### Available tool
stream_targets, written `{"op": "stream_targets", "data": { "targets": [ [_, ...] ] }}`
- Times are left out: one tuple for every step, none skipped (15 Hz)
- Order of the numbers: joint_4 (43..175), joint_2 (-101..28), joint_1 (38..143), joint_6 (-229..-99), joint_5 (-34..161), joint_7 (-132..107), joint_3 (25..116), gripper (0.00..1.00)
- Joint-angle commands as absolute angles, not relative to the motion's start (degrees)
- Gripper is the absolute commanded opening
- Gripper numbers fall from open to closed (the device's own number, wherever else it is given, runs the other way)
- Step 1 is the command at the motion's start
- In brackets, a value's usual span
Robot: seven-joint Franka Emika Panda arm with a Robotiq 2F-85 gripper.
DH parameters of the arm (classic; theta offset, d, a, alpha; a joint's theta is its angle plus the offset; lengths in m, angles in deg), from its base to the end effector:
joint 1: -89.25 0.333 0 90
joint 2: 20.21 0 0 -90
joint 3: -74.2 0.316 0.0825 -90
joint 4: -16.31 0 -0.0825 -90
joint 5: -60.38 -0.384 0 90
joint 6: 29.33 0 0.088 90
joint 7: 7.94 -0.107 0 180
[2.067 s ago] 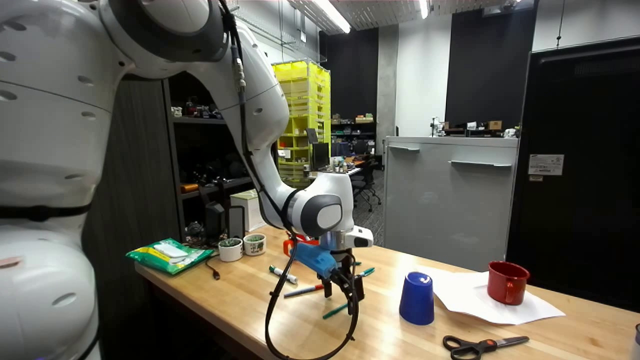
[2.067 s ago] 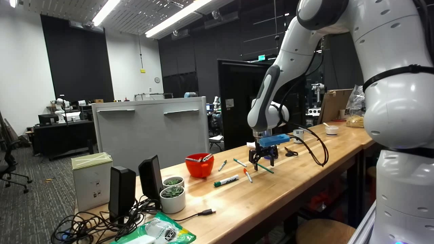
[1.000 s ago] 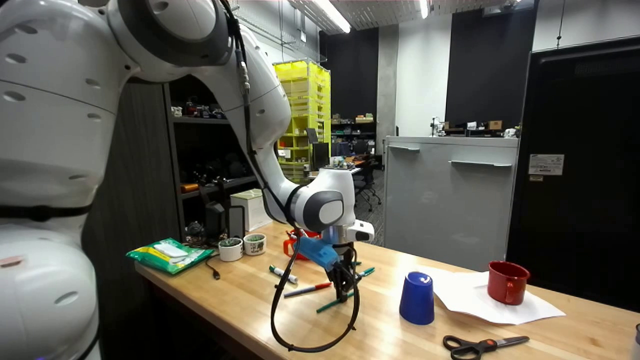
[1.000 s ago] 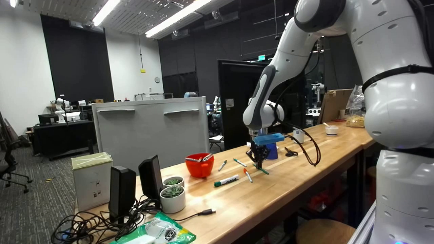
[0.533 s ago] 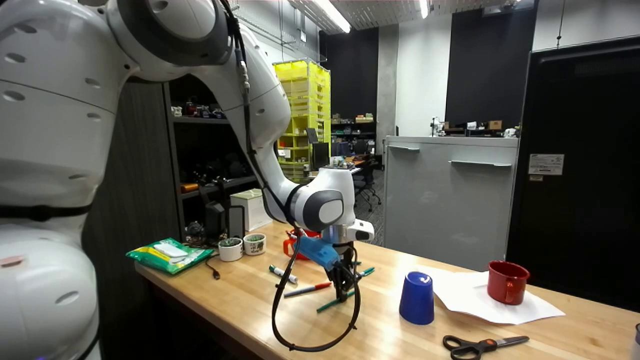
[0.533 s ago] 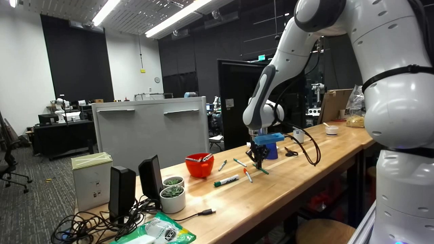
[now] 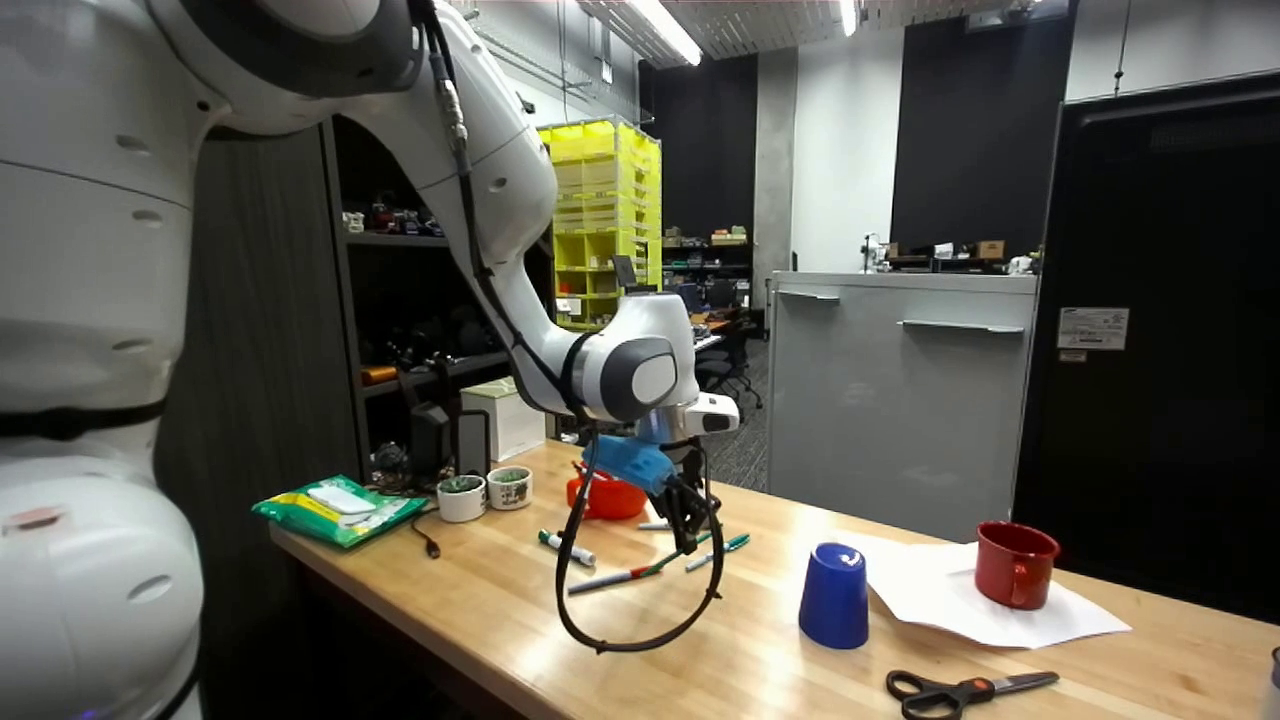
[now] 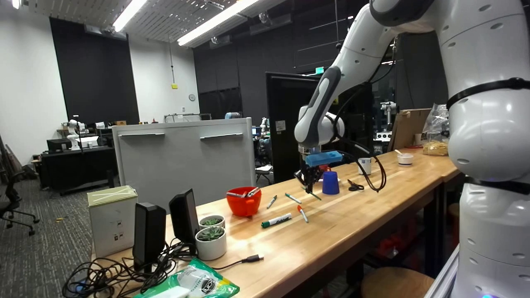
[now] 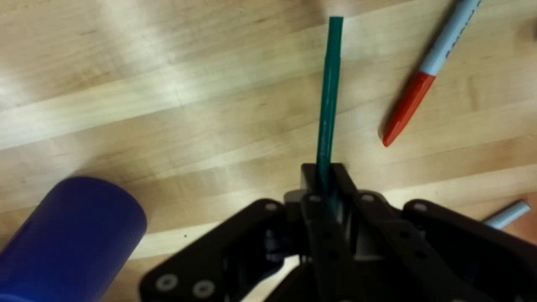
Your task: Put the green pencil in the left red cup
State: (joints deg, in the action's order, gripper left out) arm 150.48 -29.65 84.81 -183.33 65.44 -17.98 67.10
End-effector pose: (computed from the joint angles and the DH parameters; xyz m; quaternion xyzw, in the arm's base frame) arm 0.5230 -0.1040 0.2822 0.9844 -0.1474 0.0903 0.0341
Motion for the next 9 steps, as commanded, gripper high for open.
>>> {"op": "stream_targets", "data": {
  "targets": [
    [150.03,-26.16,86.48,-182.83,67.69,-21.13,67.12,0.02],
    [149.33,-25.70,86.78,-182.26,67.89,-21.64,67.43,0.02],
    [148.32,-26.02,86.99,-182.31,67.40,-21.73,67.87,0.02],
    [147.12,-26.00,87.45,-181.81,67.51,-22.27,68.23,0.02],
    [145.89,-26.56,87.82,-182.17,67.25,-22.51,68.69,0.02],
    [144.42,-26.82,88.32,-181.91,67.42,-23.12,69.07,0.02],
    [142.90,-27.45,88.78,-182.15,67.28,-23.47,69.55,0.02],
    [141.42,-28.01,89.24,-182.24,67.31,-24.00,69.95,0.02],
    [139.66,-28.93,89.76,-182.47,67.05,-24.23,70.49,0.02]
  ]
}}
